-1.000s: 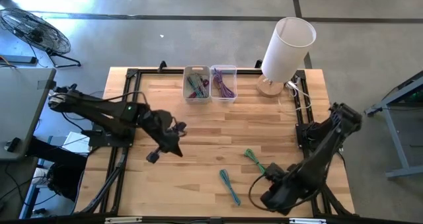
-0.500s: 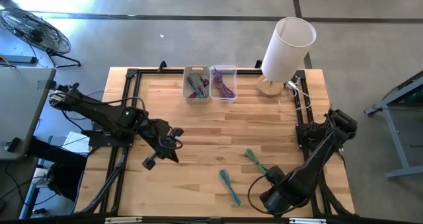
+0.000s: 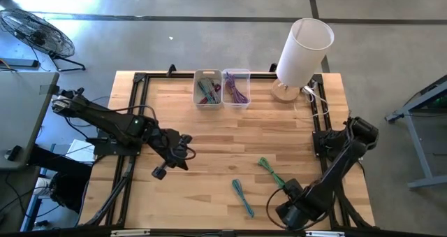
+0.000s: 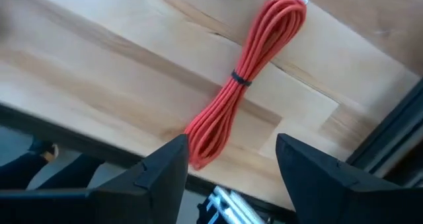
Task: Pick & Place USB Port
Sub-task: Put the red USB cable into the transparent bin
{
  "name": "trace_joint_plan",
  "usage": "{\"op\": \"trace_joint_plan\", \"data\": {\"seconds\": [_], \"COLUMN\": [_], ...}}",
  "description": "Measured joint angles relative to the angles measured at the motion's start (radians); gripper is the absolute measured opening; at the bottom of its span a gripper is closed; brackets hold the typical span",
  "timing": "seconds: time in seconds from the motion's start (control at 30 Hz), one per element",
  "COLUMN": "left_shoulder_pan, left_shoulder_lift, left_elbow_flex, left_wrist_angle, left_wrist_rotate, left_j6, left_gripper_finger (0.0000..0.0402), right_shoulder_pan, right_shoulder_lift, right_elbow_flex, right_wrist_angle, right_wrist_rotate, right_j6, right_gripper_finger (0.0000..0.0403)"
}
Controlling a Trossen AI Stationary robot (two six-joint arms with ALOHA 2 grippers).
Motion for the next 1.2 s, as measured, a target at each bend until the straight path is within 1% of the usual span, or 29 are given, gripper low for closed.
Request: {"op": "trace_joint_plan", "data": {"seconds": [0.2,0.4,0.5,0.63,0.8,0.87,0.93,1.0,1.1,1.2], "left_shoulder_pan": [0.0,0.002,0.002,0.002,0.002,0.002,0.002,0.002,0.002,0.002], "left_shoulder_lift": [0.0,0.0,0.0,0.0,0.0,0.0,0.0,0.0,0.0,0.0], "left_elbow_flex": [-0.028,-0.051,-0.06,-0.061,-0.061,-0.061,-0.061,-0.061,-0.061,-0.061], "left_wrist_angle": [0.003,0.004,0.005,0.005,0.004,0.004,0.003,0.004,0.004,0.007], "left_wrist_rotate": [0.0,-0.039,-0.045,-0.049,-0.053,-0.056,-0.087,-0.126,-0.176,-0.227], "left_j6": [-0.04,-0.041,-0.045,-0.046,-0.046,-0.046,-0.045,-0.045,-0.051,-0.075], "left_gripper_finger": [0.0001,0.0001,0.0001,0.0001,0.0001,0.0001,0.0001,0.0001,0.0001,0.0001], "right_shoulder_pan": [-0.013,-0.036,-0.044,-0.053,-0.056,-0.056,-0.056,-0.056,-0.056,-0.055], "right_shoulder_lift": [0.0,0.0,0.0,0.0,-0.009,-0.008,-0.008,-0.007,-0.008,-0.008], "right_elbow_flex": [-0.125,-0.232,-0.276,-0.339,-0.402,-0.415,-0.421,-0.426,-0.435,-0.435], "right_wrist_angle": [0.113,0.322,0.363,0.414,0.516,0.533,0.542,0.543,0.545,0.536], "right_wrist_rotate": [-0.087,-0.081,-0.09,-0.158,-0.164,-0.162,-0.161,-0.159,-0.164,-0.154], "right_j6": [0.04,0.06,0.079,0.112,0.102,0.099,0.073,0.039,-0.022,-0.049], "right_gripper_finger": [0.022,0.022,0.022,0.022,0.0216,0.0201,0.017,0.0122,0.0036,0.0031]}}
